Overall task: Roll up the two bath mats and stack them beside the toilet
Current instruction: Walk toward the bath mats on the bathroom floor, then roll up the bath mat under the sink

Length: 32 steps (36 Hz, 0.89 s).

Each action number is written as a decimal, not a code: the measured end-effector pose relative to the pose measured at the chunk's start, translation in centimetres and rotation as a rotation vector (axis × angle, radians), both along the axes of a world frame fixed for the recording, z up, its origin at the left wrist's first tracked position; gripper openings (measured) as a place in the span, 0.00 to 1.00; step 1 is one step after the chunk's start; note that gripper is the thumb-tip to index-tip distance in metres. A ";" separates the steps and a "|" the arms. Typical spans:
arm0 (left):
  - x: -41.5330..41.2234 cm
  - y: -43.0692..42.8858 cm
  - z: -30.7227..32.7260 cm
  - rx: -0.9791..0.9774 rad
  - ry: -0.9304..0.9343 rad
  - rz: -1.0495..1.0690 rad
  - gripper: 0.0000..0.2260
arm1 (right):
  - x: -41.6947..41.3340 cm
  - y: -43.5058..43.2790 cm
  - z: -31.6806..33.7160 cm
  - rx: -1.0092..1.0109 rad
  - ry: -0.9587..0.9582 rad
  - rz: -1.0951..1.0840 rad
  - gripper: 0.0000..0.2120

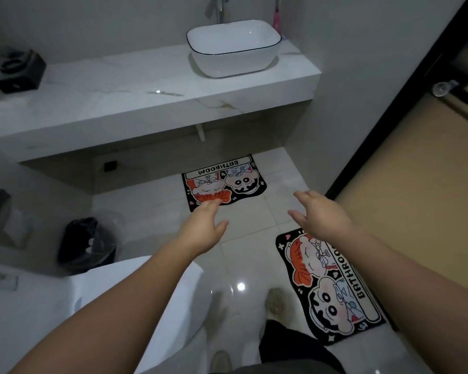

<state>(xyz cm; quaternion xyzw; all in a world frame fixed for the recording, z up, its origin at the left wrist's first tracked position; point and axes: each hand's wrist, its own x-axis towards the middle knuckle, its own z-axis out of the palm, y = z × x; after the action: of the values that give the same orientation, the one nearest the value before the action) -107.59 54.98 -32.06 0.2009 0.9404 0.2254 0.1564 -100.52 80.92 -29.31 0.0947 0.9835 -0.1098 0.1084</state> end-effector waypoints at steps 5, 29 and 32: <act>-2.7 3.7 -0.7 -0.003 0.010 0.073 0.26 | -3.9 4.2 -1.1 -0.047 -0.024 0.013 0.27; -16.7 7.0 -0.9 0.028 0.014 0.240 0.23 | -21.5 8.3 -2.4 -0.168 -0.082 0.064 0.27; -20.6 6.1 -1.4 0.026 0.010 0.224 0.24 | -25.1 7.2 -2.5 -0.157 -0.086 0.073 0.27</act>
<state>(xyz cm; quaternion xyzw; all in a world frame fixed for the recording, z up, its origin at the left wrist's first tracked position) -128.15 61.06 -33.44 0.0977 0.9548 0.2524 0.1229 -125.59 88.09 -31.79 0.0549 0.9691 -0.1783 0.1613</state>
